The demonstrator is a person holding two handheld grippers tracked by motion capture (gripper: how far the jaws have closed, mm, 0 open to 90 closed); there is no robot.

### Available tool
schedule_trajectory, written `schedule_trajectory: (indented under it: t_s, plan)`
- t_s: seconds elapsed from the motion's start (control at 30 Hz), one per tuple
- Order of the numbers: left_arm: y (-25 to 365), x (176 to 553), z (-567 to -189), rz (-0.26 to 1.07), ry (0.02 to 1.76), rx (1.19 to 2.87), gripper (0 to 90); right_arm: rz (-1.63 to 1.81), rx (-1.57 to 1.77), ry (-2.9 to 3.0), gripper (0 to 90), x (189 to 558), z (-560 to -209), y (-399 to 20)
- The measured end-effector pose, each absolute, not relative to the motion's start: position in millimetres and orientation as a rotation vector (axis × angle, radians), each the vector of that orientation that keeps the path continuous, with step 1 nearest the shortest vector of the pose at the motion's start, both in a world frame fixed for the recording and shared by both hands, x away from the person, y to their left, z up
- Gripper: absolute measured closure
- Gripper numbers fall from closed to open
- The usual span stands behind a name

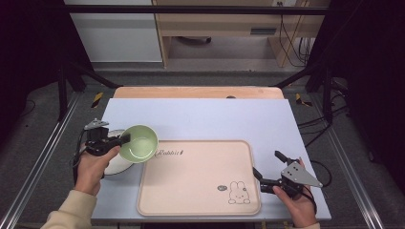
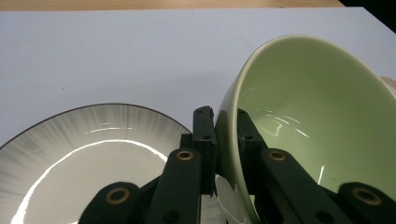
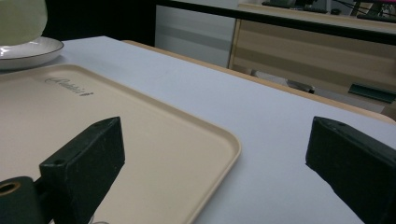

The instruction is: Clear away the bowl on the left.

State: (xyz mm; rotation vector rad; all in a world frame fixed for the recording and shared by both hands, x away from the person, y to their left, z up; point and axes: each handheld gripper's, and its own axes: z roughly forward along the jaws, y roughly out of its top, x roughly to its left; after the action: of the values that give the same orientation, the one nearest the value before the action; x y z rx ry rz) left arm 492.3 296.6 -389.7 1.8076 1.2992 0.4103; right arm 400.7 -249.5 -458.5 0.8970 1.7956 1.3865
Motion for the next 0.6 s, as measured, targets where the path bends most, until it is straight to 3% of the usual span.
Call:
schedule_trajectory:
  t_s: [0.6]
  plan:
    - [265.9, 489.6, -386.5, 0.374, 1.227, 1.83, 82.5, 1.386, 0.883, 1.791, 4.7, 400.4, -458.1, -250.1]
